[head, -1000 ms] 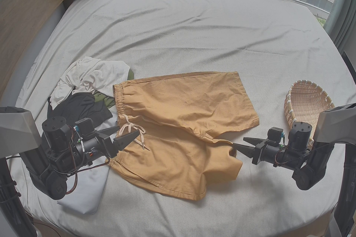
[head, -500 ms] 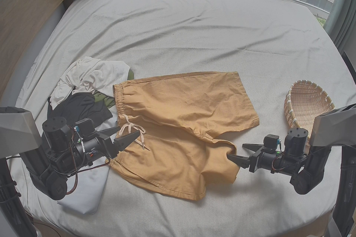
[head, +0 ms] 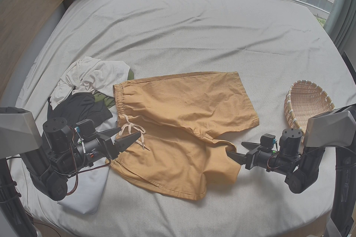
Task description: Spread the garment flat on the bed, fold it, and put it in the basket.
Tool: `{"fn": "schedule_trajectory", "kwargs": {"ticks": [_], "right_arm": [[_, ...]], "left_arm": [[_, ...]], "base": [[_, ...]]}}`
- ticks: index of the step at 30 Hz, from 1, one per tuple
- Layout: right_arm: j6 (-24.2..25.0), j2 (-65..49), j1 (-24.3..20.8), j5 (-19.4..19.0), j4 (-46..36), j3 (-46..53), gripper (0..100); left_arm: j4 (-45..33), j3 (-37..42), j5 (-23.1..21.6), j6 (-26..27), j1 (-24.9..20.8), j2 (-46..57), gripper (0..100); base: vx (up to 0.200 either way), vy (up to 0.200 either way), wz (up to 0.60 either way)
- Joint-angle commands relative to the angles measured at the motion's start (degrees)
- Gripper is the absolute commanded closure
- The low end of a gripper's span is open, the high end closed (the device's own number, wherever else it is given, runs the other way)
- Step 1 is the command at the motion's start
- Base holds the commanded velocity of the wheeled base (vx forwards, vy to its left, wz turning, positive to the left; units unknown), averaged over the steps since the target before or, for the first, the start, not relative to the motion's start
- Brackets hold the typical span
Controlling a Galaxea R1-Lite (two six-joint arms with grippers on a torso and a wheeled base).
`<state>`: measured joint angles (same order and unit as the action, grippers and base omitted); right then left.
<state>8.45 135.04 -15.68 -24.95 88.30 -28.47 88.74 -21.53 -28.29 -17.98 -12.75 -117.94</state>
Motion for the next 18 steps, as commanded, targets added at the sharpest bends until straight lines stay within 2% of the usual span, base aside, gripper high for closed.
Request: {"fn": "schedule_trajectory", "kwargs": {"ticks": [1, 10, 18], "right_arm": [[0.52, 0.05, -0.41, -0.18, -0.05, 0.16, 100], [5.17, -5.75, -0.23, -0.45, -0.14, 1.31, 100], [5.26, -9.09, 1.79, -0.62, -0.49, 3.33, 100]], "left_arm": [[0.03, 0.00, -0.01, -0.04, 0.01, -0.09, 0], [0.03, 0.00, -0.01, -0.04, 0.01, -0.09, 0], [0.03, -0.09, -0.01, -0.04, -0.08, -0.09, 0]], "base": [[0.000, 0.000, 0.00], [0.000, 0.000, 0.00], [0.000, 0.000, 0.00]]}}
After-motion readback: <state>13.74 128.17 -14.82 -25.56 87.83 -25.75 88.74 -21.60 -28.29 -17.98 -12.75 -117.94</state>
